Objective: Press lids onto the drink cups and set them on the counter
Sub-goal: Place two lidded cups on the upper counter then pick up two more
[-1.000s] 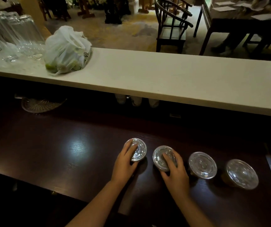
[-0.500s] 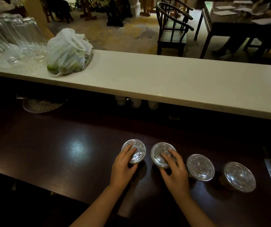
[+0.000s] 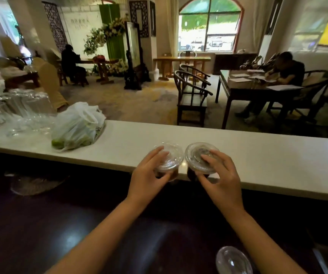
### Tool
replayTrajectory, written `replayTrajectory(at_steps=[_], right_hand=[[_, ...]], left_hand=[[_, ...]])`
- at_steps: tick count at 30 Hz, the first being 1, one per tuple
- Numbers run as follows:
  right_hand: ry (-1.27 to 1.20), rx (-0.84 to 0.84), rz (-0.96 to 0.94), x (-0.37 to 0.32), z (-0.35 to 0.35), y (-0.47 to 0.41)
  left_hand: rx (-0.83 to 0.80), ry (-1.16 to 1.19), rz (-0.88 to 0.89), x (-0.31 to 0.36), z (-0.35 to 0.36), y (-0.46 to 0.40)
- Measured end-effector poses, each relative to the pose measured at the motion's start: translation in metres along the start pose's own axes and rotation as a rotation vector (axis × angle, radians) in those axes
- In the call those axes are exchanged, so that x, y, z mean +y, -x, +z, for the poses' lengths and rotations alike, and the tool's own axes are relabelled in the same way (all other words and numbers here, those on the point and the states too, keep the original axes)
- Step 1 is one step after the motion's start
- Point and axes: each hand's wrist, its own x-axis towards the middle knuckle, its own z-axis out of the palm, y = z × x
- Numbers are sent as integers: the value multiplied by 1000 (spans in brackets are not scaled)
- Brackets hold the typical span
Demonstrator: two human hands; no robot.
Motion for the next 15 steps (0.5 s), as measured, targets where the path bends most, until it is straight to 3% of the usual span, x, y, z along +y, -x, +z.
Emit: replayTrajectory(at_steps=[7,15], right_hand=[[42,-11,126,49,1,-85],[126,-115,206,105,36,-112]], left_hand=[[-22,-42,-21,-15,27,-92],[-70,-129,-92,-53,66,-137]])
